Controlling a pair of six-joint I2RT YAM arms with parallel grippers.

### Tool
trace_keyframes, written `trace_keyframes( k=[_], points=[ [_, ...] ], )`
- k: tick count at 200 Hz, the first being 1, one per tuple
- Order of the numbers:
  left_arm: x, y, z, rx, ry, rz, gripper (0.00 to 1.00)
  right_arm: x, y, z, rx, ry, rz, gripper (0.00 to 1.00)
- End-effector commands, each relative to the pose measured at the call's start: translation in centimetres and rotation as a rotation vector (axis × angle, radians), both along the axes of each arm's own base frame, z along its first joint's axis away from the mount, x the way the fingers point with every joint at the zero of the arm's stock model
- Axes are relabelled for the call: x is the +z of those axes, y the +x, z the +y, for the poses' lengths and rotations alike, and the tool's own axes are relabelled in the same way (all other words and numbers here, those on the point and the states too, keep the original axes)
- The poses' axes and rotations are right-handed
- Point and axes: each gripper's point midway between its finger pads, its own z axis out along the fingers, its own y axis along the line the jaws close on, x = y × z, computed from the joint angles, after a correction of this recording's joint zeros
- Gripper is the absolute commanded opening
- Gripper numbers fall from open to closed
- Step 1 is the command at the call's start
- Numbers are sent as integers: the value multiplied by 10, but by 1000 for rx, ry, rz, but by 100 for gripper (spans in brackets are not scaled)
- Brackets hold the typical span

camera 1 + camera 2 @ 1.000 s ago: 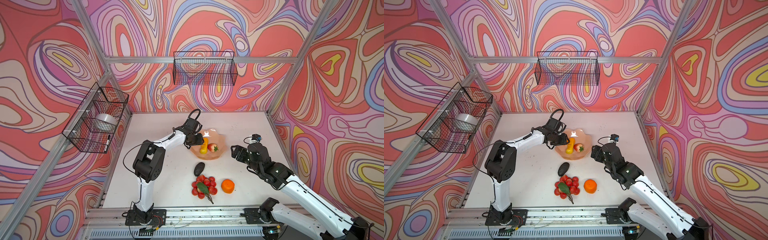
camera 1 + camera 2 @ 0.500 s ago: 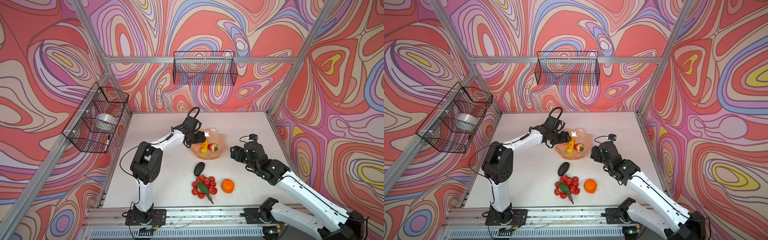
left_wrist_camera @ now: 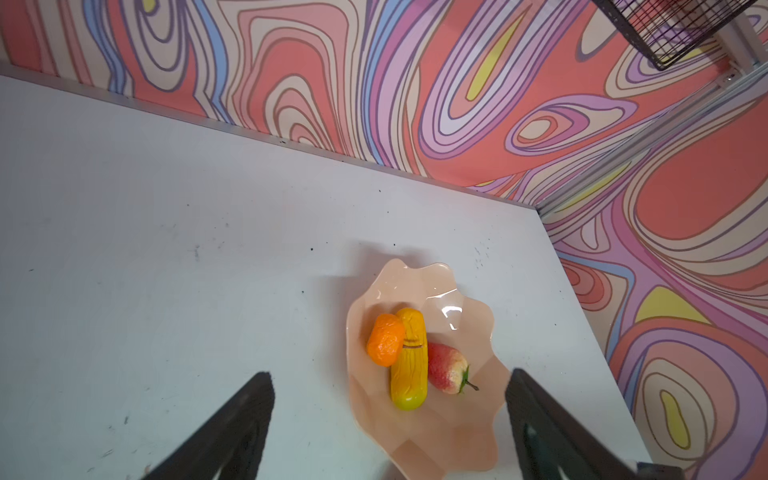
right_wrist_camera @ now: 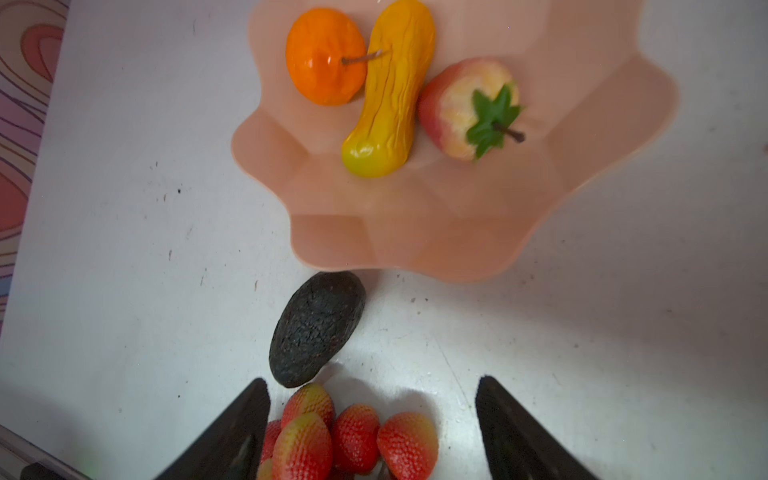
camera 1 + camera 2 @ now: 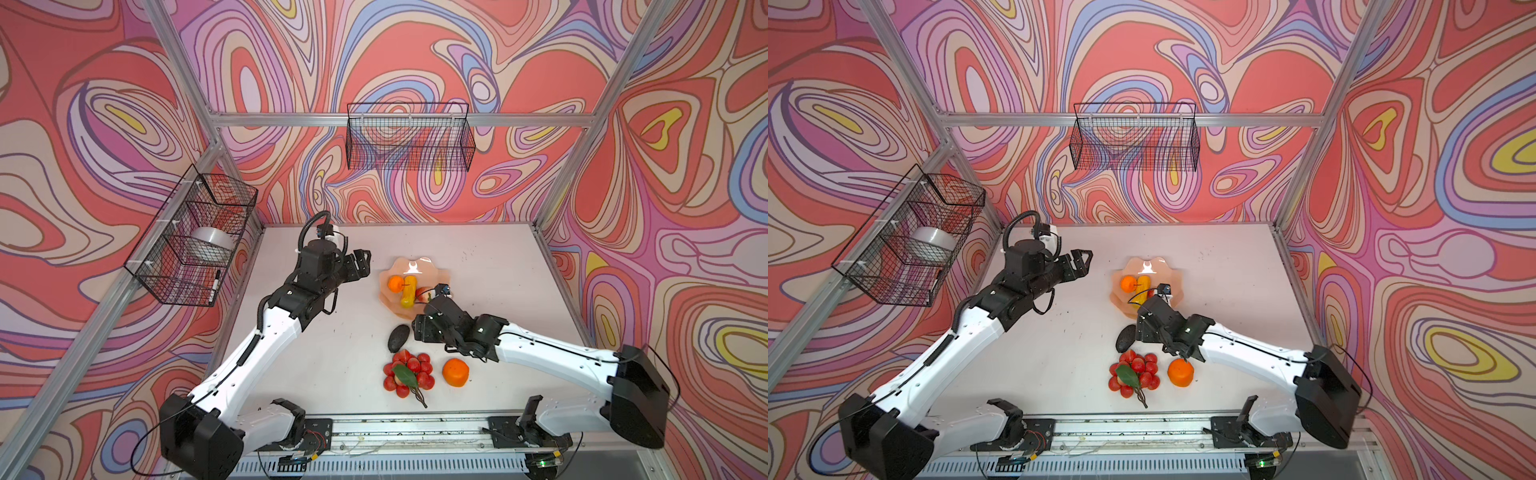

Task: Place and organize the fake fruits in the fruit bowl
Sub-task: 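Grasp the dark avocado with the right gripper while the left gripper withdraws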

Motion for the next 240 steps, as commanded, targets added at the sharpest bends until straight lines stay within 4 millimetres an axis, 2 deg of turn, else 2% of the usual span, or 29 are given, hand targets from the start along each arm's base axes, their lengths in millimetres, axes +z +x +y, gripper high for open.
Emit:
trace_keyframes(
  k=[1,31,63,80,109,126,128,135,166,194,208,227,240],
  points=[
    [1,-20,33,103,50,-71,93,-3,-4,26,-22,35,18,81],
    [-4,-55,50,119,15,-104,98,-18,-1,48,-49,34,53,81],
    [-21,-73,62,144,32,-63,100,-27,11,53,-97,-2,50,83],
    [-26,-76,63,141,47,-43,100,-35,13,58,-98,-29,69,83],
    [-31,-77,64,140,66,-30,100,-56,12,56,-159,-43,115,83],
    [-30,-76,62,129,66,-37,100,-58,14,55,-183,-28,109,83],
    [-30,-75,61,128,67,-37,100,-66,14,54,-184,-47,117,83],
    [-30,-75,61,124,71,-38,100,-71,15,54,-186,-61,114,83],
    [-32,-71,59,115,84,-26,100,-80,23,68,-173,-85,123,82],
    [-31,-70,59,114,96,-33,100,-84,30,81,-149,-89,116,72],
    [-31,-70,60,114,102,-34,100,-82,33,86,-129,-100,102,62],
    [-33,-71,60,112,107,-29,100,-72,38,96,-86,-100,67,48],
    [-37,-71,59,112,106,-19,100,-61,40,105,-53,-99,36,43]
  ],
)
